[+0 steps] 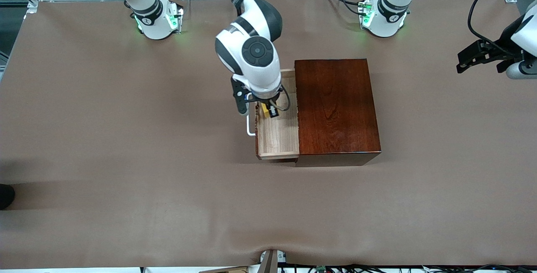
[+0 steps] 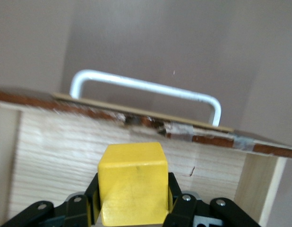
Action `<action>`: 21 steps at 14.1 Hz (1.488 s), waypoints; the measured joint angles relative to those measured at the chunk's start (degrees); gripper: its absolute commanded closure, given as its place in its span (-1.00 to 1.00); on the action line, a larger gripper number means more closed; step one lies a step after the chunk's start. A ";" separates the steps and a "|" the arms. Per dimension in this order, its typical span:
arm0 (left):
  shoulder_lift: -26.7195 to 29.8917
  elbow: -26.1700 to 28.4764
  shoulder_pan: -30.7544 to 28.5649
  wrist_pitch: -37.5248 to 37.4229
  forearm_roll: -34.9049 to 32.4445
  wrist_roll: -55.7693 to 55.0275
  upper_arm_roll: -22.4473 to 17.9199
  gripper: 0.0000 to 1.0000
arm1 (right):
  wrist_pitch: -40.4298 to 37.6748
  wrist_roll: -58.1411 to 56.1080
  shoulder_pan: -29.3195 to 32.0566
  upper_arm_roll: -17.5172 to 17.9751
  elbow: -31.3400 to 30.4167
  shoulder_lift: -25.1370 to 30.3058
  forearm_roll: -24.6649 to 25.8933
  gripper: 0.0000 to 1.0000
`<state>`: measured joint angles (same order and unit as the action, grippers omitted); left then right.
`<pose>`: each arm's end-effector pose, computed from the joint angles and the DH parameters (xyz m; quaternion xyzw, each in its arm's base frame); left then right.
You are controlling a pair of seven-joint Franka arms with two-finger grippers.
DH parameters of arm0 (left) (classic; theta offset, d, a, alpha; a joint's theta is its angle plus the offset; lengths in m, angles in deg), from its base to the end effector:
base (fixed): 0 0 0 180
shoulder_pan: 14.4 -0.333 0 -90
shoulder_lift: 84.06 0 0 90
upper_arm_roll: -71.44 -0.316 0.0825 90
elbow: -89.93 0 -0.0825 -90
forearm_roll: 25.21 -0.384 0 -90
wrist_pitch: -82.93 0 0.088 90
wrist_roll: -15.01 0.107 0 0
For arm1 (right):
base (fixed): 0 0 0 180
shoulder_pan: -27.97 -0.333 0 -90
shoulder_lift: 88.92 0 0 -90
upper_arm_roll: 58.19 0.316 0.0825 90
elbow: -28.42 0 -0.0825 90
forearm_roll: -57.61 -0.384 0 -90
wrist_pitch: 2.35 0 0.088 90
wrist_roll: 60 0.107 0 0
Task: Open drawer, take yellow block, close drawer
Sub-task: 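Close the right gripper on the yellow cube and lift it, then carry the yellow cube away from the box with the right gripper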
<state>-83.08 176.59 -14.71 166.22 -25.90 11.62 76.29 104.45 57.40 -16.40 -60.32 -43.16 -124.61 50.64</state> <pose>0.5356 -0.0416 0.6510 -0.9997 0.0094 0.0204 0.0081 0.5296 0.5023 0.3991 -0.7828 0.6205 0.0472 0.0045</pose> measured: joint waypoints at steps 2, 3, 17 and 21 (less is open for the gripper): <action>0.00 -0.02 0.01 0.00 0.00 0.00 0.00 -1.00 | -2.53 -0.22 3.26 -0.18 2.99 1.01 -2.39 1.00; 0.00 -0.03 0.01 0.00 0.00 0.00 0.00 -1.00 | -3.14 -1.11 5.20 -0.25 3.76 1.58 -4.68 1.00; -0.92 -0.09 0.18 0.11 0.00 0.00 0.01 -1.00 | -13.41 -52.58 26.92 -0.87 -1.42 4.08 -6.40 1.00; -0.97 -0.20 0.18 0.13 0.00 0.00 0.01 -1.00 | -12.93 -65.56 29.34 -0.91 -6.61 5.25 -0.74 1.00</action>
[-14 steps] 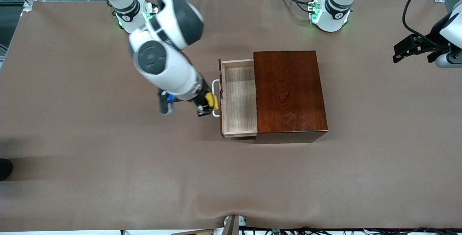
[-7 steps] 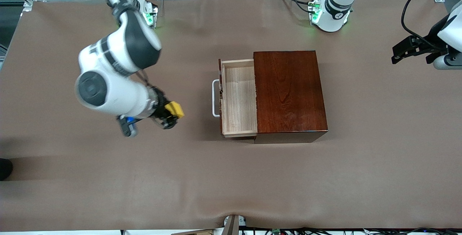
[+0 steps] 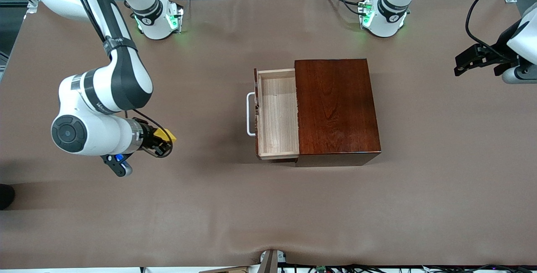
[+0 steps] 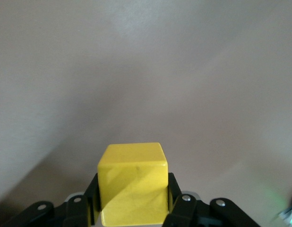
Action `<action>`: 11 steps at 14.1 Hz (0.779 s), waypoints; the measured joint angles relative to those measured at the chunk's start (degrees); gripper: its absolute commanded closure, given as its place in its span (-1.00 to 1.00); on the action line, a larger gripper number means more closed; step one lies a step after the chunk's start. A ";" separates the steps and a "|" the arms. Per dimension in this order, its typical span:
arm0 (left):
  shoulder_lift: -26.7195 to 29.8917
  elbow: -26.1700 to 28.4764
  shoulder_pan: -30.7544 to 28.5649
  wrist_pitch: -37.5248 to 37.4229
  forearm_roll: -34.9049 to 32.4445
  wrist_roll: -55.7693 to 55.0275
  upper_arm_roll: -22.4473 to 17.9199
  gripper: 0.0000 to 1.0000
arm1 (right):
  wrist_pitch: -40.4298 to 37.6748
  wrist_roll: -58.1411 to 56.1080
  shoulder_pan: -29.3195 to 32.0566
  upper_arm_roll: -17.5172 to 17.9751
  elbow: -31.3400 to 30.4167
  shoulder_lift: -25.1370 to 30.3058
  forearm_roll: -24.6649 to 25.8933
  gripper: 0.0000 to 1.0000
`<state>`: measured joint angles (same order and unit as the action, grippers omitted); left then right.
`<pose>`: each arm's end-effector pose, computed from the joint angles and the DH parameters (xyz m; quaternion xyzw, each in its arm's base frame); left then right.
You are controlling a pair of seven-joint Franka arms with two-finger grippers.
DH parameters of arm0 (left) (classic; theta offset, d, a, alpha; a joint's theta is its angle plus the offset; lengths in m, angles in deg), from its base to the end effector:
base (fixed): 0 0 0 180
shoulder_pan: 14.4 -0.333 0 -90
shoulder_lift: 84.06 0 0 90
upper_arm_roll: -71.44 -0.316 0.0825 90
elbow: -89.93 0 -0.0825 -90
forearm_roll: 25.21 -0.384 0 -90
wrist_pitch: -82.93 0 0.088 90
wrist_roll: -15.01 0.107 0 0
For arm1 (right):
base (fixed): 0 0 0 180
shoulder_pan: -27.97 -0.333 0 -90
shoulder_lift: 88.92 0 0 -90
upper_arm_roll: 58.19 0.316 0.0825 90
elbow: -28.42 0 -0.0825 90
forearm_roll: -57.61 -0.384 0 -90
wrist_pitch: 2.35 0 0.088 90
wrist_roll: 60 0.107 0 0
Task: Open drawer, take yellow block, close drawer
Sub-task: 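Carry the yellow cube away from the box with the right gripper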
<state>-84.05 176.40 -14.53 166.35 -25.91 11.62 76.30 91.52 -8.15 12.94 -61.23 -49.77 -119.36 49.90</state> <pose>0.5411 -0.0433 0.6436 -0.9996 0.0112 0.0260 0.0080 0.6604 0.1608 0.3942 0.9272 -0.3481 -0.1361 0.0233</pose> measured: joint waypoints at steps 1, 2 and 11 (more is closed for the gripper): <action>-0.04 0.00 0.00 0.00 0.00 0.00 0.00 -1.00 | 0.37 -3.65 0.93 -0.03 -1.51 0.58 0.34 1.00; -0.09 -0.01 0.00 0.01 0.00 0.00 0.00 -1.00 | 0.98 -7.60 2.24 -0.06 -3.16 1.24 0.45 1.00; -0.15 -0.08 0.20 0.04 0.00 -0.06 0.01 -1.00 | 14.20 -37.65 14.47 -0.47 -19.57 3.45 1.81 1.00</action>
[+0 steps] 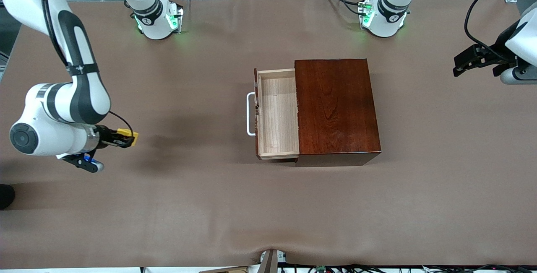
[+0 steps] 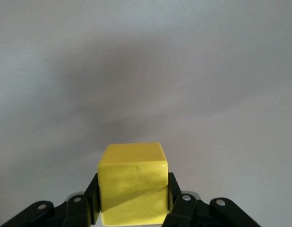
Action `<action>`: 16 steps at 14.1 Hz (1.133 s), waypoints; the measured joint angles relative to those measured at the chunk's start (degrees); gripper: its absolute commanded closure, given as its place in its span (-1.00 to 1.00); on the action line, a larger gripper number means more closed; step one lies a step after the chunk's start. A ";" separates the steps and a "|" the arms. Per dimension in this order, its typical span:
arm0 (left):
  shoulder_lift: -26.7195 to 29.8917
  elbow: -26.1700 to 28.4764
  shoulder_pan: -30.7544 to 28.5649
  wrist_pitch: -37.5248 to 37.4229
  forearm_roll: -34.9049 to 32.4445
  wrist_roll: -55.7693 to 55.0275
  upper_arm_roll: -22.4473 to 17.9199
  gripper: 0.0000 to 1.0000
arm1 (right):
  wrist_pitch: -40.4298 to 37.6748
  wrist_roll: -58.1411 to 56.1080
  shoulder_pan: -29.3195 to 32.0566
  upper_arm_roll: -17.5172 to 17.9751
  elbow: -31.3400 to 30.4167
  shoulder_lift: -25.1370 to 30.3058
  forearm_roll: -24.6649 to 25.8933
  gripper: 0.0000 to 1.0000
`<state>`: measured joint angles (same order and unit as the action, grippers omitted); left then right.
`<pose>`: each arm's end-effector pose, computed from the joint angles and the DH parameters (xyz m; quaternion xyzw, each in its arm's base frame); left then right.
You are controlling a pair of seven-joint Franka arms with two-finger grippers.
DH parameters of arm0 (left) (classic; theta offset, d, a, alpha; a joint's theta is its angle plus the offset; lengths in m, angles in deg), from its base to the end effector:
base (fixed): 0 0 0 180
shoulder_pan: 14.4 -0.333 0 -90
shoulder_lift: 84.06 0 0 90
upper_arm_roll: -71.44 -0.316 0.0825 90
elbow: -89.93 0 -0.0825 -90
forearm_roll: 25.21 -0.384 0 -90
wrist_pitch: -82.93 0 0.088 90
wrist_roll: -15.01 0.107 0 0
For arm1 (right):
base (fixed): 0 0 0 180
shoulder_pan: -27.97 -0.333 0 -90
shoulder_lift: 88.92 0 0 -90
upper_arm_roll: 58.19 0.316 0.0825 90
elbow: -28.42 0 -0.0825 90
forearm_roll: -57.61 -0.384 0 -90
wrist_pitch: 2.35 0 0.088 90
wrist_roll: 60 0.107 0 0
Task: Open drawer, take yellow block, close drawer
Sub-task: 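Carry the yellow cube away from the box with the right gripper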
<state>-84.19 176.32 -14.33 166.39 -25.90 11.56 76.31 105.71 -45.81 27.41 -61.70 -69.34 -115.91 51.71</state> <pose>0.5418 -0.0454 0.6429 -0.9995 0.0125 0.0262 0.0078 0.6329 -0.0217 0.2989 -0.9745 0.1687 0.1468 0.0176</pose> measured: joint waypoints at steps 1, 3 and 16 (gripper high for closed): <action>0.00 -0.01 0.00 0.00 0.00 0.00 0.00 -1.00 | 2.03 -3.60 1.52 -0.14 -1.22 0.00 0.34 1.00; 0.00 -0.03 0.00 0.00 0.00 0.00 0.00 -1.00 | 5.63 -9.71 4.49 -0.29 -3.62 0.00 0.54 1.00; 0.00 -0.06 -0.03 0.00 0.00 -0.02 -0.01 -1.00 | 24.71 -15.66 6.93 -1.18 -17.03 -0.93 7.22 0.80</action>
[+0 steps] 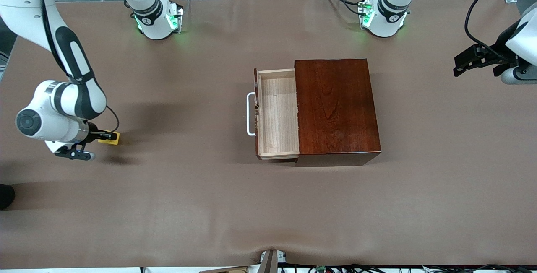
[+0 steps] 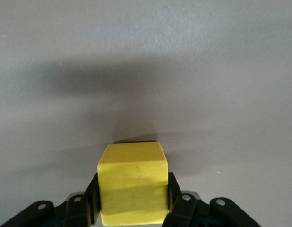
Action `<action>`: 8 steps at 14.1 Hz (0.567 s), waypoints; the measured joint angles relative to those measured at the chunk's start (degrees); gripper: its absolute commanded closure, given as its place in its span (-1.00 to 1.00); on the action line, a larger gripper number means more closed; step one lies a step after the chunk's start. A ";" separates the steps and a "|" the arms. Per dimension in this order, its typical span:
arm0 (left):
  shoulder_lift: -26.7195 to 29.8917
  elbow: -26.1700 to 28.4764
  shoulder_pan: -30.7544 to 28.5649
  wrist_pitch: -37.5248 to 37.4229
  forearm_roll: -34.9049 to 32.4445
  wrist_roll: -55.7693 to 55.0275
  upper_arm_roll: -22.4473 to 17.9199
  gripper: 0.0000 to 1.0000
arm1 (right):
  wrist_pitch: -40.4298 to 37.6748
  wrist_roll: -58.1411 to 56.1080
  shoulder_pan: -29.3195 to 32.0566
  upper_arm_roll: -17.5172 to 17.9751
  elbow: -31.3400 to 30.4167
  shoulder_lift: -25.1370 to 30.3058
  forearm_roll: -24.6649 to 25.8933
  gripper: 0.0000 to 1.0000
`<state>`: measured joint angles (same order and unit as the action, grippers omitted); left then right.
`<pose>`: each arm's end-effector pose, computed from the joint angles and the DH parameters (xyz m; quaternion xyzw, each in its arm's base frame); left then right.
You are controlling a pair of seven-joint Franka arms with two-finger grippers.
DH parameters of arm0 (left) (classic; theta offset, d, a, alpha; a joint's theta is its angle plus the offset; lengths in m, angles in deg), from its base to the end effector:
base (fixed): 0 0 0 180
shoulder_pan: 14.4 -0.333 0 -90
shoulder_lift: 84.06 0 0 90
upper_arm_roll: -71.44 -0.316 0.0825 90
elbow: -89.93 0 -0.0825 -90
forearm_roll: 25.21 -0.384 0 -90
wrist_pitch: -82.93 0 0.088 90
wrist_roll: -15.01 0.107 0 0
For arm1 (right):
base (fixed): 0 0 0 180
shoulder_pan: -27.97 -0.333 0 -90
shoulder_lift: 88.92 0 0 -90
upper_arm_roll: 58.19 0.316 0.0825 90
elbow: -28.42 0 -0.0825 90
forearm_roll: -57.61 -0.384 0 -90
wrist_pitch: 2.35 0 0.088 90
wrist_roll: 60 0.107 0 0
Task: Open drawer, take yellow block, close drawer
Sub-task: 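Carry the yellow cube away from the box with the right gripper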
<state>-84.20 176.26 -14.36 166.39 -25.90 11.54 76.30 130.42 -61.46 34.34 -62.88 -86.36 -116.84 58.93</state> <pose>0.5419 -0.0450 0.6433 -0.9996 0.0119 0.0258 0.0078 0.5767 -0.1127 0.1985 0.9933 -0.0718 -0.0883 0.0177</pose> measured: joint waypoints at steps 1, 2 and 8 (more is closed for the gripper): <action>0.00 0.00 -0.02 0.00 0.00 0.00 -0.01 -1.00 | 0.36 0.00 0.00 0.00 -0.24 0.05 0.02 0.50; 0.00 0.00 -0.03 0.00 0.00 0.00 -0.02 -1.00 | 0.40 0.00 0.00 0.00 -0.25 0.05 0.03 -0.25; 0.00 -0.01 -0.07 0.00 0.00 0.00 -0.06 -1.00 | -0.49 0.00 -0.06 0.34 -0.17 0.01 0.05 -1.00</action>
<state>-84.20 176.25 -14.43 166.39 -25.90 11.54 76.25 129.94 -61.46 34.27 -62.54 -86.54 -116.84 58.97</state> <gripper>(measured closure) 0.000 0.013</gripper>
